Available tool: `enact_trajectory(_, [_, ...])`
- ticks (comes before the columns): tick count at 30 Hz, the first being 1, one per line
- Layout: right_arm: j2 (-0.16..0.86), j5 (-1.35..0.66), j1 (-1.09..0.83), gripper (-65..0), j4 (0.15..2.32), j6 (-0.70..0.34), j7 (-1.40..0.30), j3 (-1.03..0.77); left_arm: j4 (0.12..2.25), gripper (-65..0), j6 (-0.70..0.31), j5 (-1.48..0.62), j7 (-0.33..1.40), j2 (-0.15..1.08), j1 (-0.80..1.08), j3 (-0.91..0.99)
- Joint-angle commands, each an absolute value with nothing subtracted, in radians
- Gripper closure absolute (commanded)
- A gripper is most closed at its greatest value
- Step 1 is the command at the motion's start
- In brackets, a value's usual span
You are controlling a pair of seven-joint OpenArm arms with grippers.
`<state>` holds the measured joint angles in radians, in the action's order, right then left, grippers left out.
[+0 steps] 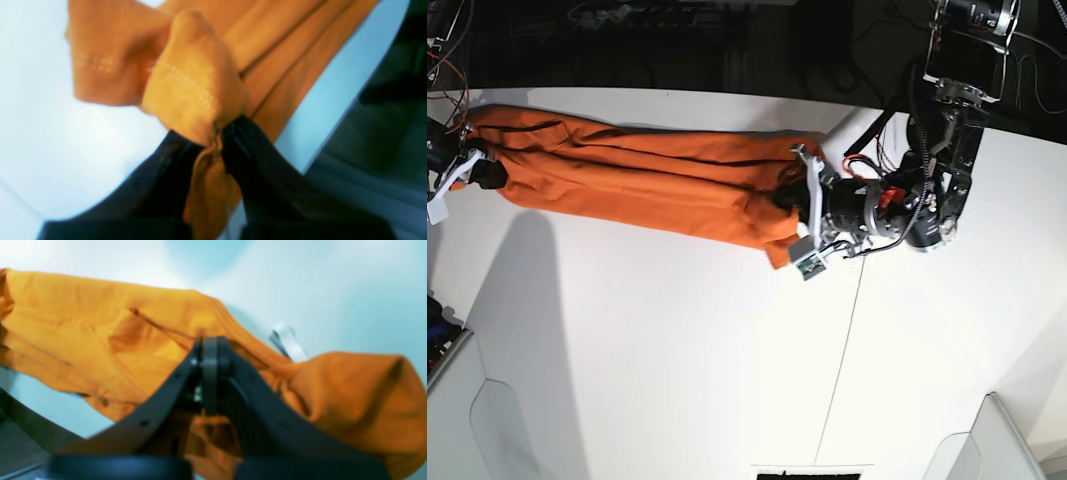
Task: Layout the t-shirt on the table in an organized manner, then fold the t-shirt properly
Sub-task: 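Lift and fold the strip end with the left gripper toward the right gripper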
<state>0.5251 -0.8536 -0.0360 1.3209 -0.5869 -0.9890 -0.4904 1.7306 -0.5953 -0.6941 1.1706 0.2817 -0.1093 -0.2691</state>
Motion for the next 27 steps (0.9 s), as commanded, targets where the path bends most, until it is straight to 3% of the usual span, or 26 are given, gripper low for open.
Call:
enact_trajectory(1, [0.545,-0.863,-0.025,0.0,1.333,-0.591,-0.977,-0.498,1.749,0.0,-0.583,-0.693,1.137,0.265,-0.138,-0.284])
enact_trajectory(12, [0.545,-0.845,-0.025,0.0,1.333,-0.591,-0.976,-0.498,1.63,0.0,-0.538,-0.39,1.061,-0.06,-0.169,-0.47])
enact_trajectory(16, [0.545,-0.845,-0.025,0.0,1.333,-0.591,-0.965,-0.498,1.542,0.0,-0.538,-0.312,0.999,-0.117,-0.169,-0.47])
enact_trajectory(17, [0.545,-0.845,-0.025,0.0,1.333,-0.591,-0.962,-0.498,1.527,-2.1,-0.538,-0.311,0.994,-0.12,-0.169,-0.47])
enact_trajectory(21, [0.545,-0.845,-0.025,0.0,1.333,-0.591,-0.961,-0.498,1.513,-34.5,-0.538,-0.343,0.994,-0.119,-0.163,-0.487])
enact_trajectory(22, [0.545,-0.846,-0.025,0.0,1.333,-0.591,-0.96,-0.498,1.514,-38.7,-0.538,-0.36,0.989,-0.12,-0.164,-0.492])
enact_trajectory(26, [0.545,-0.847,-0.025,0.0,1.333,-0.59,-0.949,-0.498,1.514,-39.5,-0.537,-0.457,0.976,-0.14,-0.179,-0.493])
enact_trajectory(27, [0.546,-0.854,-0.023,-4.8,1.333,-0.588,-0.949,-0.498,1.514,-39.5,-0.537,-0.485,0.976,-0.15,-0.184,-0.493])
